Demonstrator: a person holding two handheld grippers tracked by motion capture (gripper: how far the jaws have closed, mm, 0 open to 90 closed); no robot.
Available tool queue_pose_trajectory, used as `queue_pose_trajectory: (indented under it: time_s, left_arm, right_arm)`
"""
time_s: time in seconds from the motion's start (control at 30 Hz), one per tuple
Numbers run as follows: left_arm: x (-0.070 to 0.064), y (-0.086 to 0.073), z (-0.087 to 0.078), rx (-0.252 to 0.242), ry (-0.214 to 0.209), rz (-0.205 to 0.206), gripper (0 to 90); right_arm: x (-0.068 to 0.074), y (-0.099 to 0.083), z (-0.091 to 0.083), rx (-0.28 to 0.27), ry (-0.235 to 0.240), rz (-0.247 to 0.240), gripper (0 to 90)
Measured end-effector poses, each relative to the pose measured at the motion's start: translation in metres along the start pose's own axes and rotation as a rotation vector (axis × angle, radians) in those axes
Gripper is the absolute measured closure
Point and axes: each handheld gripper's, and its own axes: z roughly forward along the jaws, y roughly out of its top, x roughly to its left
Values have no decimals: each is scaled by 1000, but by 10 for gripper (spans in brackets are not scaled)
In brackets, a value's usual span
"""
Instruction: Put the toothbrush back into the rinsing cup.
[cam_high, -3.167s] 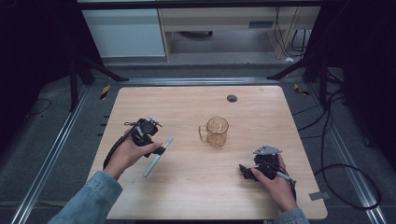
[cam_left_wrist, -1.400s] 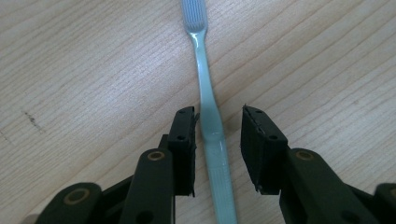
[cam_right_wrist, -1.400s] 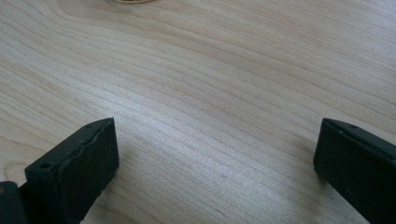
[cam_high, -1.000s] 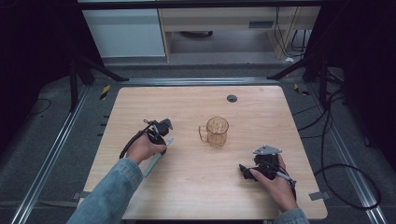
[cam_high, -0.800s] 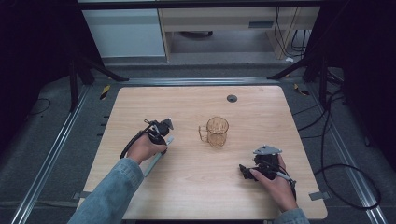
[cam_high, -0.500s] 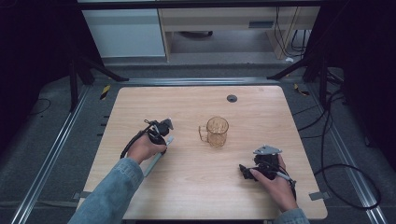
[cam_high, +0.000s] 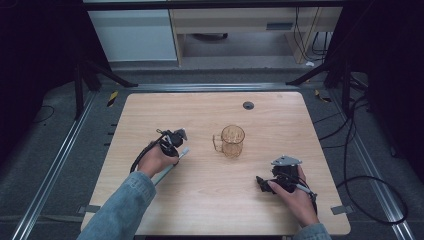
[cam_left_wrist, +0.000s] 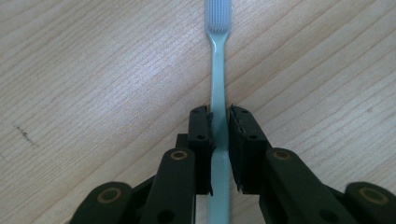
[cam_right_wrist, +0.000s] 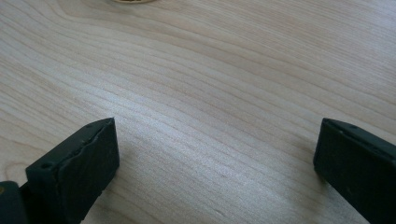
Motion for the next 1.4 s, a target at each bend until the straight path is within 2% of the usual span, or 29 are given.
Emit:
queue_pose_trajectory:
  time_s: [0.37,0.4,0.53,0.77,0.93,0.97,1.07,1.1,1.27,1.3,1.4]
  left_arm:
    - [0,-4,-21,-83,-16,1,790]
    - [-2,-4,-25,-107,-20,9,790]
    - [-4,-3,-34,-146,-25,20,791]
    - [-4,-4,-49,-222,-37,2,791]
    - [-5,-3,-57,-255,-43,0,790]
    - [-7,-2,-61,-279,-48,-1,791]
    - [-9,-2,-63,-297,-53,-1,790]
    - [-11,-1,-65,-320,-61,2,790]
    - [-15,1,-69,-361,-68,-4,791]
    - [-16,1,-71,-383,-70,-4,790]
    - [-18,2,-73,-397,-71,-6,790]
  right_arm:
    - [0,0,0,0,1,0,5]
    - [0,0,0,0,0,0,5]
    - [0,0,0,0,0,0,5]
    - [0,0,0,0,0,0,5]
    - [0,0,0,0,0,0,5]
    - [0,0,0,1,0,1,4]
    - [0,0,0,1,0,0,4]
    - [0,0,0,0,1,1,4]
    - [0,0,0,1,-1,0,4]
    - [0,0,0,1,2,1,4]
    - [0,0,0,0,0,1,4]
